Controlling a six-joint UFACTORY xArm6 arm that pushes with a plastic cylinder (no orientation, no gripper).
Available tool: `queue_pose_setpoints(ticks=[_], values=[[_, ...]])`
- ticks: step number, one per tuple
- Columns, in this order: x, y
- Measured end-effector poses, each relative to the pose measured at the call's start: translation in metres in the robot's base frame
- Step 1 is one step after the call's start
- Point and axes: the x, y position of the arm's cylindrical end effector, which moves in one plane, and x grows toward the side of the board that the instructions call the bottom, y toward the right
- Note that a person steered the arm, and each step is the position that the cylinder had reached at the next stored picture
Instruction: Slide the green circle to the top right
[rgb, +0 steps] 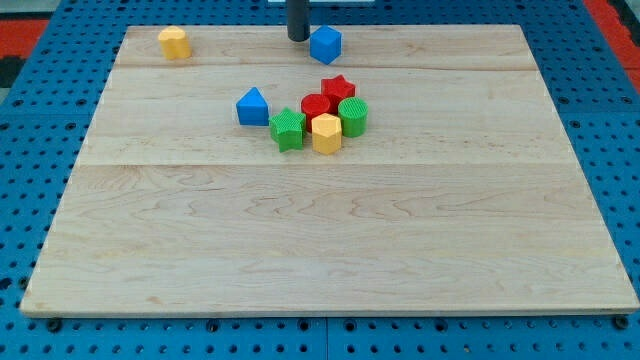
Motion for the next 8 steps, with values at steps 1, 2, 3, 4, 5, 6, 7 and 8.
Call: queue_pose_setpoints(ticks=[1,2,3,4,5,6,7,8], values=[[0.000,-0.008],[0.000,-0.008],[0.000,-0.009],[0.000,-0.009],[0.027,-0.054],[0.073,-0.052],[0.120,-0.039],[0.147,0.019]])
